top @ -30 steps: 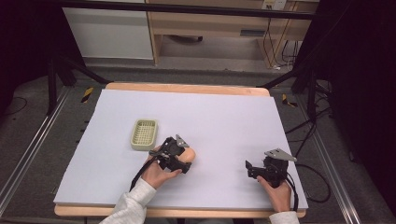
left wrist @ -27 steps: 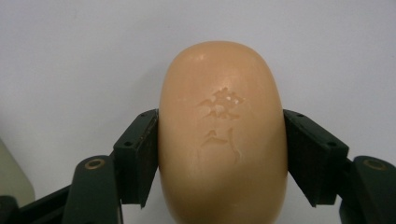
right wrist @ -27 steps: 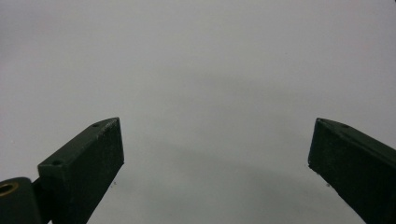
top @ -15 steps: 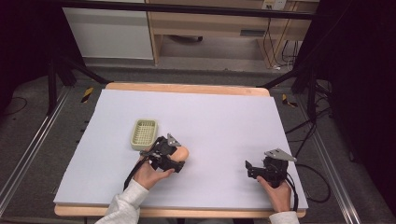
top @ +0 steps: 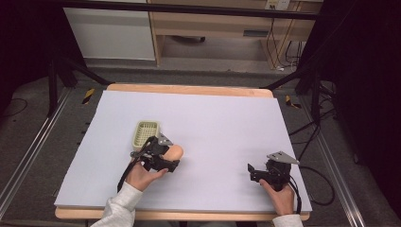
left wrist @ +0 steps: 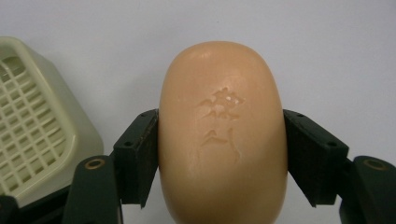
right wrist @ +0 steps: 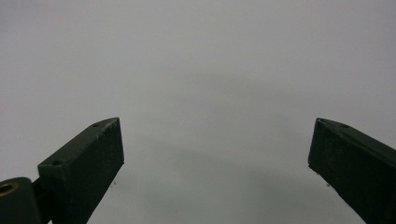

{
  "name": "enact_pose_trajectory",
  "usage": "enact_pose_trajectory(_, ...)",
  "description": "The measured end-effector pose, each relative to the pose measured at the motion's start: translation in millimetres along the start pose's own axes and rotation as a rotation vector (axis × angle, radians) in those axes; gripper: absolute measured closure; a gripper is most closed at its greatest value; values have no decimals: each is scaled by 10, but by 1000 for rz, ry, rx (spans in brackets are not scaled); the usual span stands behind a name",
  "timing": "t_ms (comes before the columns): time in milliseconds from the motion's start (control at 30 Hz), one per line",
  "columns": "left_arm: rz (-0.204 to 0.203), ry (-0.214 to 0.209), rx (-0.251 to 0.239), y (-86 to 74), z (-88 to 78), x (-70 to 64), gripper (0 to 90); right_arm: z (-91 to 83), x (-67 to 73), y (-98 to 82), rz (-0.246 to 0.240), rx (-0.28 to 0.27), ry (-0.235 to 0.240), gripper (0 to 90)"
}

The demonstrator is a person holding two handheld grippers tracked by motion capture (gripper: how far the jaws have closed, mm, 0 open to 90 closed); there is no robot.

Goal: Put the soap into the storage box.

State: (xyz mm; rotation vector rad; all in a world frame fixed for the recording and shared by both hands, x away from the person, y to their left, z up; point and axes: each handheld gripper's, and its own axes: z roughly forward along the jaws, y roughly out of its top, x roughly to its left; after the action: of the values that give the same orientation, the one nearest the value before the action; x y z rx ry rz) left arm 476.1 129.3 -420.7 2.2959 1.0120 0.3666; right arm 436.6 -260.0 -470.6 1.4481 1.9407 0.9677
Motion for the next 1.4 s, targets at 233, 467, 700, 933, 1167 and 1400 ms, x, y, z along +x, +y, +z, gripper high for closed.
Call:
enact_pose_trajectory(233,-27,23,-20,-21,-100,105,319,-1,-2,-3,-4,-1,-1,38)
enact_pose_trajectory(467,-45,43,-32,-29,-159,167,319,-2,-4,-3,-3,0,0,38)
enact_pose_trajectory(700,-72,55,-61,-30,-246,252,319,2,-1,-3,-3,1,0,38)
enact_pose_trajectory(933,-95,68,-73,-31,-296,328,319,-1,-1,-1,2,1,3,38)
enact_pose_trajectory(1167,-111,85,-83,-33,-323,387,319,2,1,1,0,-2,2,38)
enact_pose_trajectory(1400,-124,93,-89,-34,-330,435,319,2,0,3,5,0,6,38)
